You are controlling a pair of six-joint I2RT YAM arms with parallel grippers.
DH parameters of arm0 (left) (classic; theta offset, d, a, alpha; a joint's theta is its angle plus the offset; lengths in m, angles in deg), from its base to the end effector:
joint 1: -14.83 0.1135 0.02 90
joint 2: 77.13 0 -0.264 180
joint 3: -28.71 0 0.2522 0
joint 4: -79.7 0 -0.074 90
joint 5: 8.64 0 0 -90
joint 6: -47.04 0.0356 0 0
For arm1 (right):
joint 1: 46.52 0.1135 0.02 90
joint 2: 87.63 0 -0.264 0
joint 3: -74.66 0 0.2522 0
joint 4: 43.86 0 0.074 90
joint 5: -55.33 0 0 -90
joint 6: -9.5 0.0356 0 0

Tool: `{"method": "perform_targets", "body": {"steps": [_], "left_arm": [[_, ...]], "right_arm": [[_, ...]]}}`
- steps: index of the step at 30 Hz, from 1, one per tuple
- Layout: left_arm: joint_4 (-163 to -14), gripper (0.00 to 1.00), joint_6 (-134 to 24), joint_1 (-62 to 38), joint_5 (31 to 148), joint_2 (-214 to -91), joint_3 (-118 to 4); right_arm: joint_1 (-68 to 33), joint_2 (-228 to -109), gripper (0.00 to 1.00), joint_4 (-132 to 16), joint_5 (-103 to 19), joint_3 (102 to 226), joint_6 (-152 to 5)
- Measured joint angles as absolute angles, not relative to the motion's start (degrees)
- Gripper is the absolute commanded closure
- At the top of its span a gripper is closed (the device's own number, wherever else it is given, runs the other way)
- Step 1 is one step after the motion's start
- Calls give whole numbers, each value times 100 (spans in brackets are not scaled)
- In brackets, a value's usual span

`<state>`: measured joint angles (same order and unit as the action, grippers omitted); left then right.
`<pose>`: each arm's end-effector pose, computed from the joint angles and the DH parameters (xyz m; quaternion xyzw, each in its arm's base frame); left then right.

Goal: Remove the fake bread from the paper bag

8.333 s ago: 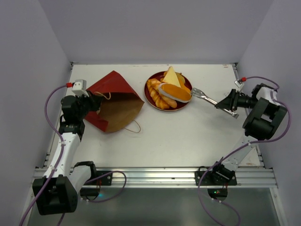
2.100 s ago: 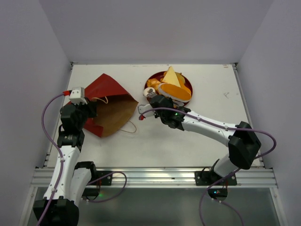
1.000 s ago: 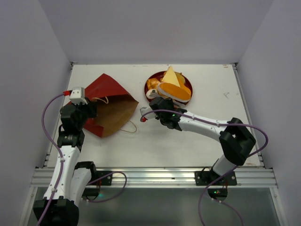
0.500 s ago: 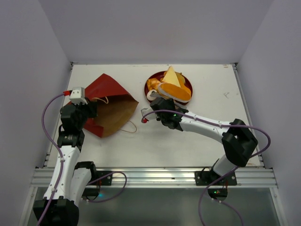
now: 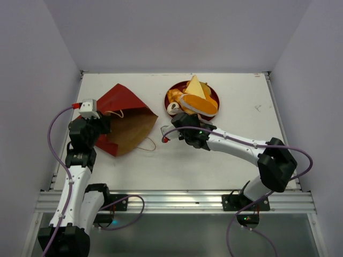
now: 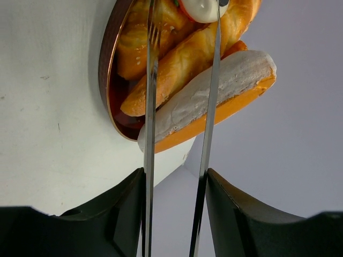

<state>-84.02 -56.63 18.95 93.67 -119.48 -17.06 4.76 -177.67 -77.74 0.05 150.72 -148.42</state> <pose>0.1828 0.0056 0.2822 -0.0542 0.7783 -0.1351 0.6107 0.2249 0.2481 0.2400 -0.7139 0.5432 -0.3251 0.2992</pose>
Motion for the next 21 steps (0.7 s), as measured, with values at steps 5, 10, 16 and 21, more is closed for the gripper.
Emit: {"method": "perform_targets", "body": {"steps": [5, 10, 16, 21], "left_arm": [[-8402, 87, -5663, 1895, 9367, -11948, -1706], [-8404, 87, -5663, 1895, 9367, -11948, -1706], [-8404, 87, -5661, 1895, 9398, -11972, -1706], [-8411, 87, -5665, 1895, 9507, -12055, -1706]], "right_arm": [[487, -17599, 50, -7885, -71, 15000, -14820], [511, -17252, 50, -8200, -178, 14987, -14678], [522, -16703, 55, -9074, -674, 15205, -14103], [503, -16126, 60, -9881, -1566, 15837, -13143]]}}
